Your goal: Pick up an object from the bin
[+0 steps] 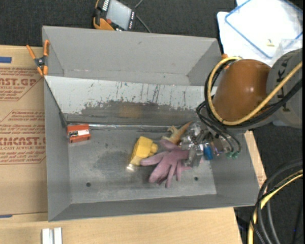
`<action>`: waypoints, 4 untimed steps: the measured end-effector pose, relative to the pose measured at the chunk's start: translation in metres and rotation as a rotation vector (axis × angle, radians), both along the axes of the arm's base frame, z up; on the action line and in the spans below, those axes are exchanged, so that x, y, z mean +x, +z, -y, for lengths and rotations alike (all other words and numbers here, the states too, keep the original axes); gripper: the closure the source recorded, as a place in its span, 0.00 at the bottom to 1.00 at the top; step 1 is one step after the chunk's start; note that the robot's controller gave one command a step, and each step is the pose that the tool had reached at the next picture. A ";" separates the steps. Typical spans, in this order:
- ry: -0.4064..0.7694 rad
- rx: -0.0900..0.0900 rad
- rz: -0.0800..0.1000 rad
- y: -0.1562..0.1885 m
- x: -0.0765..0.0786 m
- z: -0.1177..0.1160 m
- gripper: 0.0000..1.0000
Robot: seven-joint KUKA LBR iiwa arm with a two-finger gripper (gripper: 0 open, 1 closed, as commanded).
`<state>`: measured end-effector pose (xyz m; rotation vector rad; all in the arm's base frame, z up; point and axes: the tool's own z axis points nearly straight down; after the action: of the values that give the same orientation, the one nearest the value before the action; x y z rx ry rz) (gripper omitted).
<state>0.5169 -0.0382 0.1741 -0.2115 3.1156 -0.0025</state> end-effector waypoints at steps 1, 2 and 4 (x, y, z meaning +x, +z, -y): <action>0.026 0.000 0.000 0.036 0.007 -0.010 1.00; 0.112 -0.003 0.006 -0.052 -0.001 -0.004 1.00; 0.150 -0.006 0.010 -0.102 0.015 -0.027 1.00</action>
Offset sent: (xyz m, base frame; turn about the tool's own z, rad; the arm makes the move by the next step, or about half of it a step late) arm -0.0074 -0.0010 -0.1041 -0.1620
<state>0.5323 -0.0110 0.0721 -0.4424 3.0820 -0.0109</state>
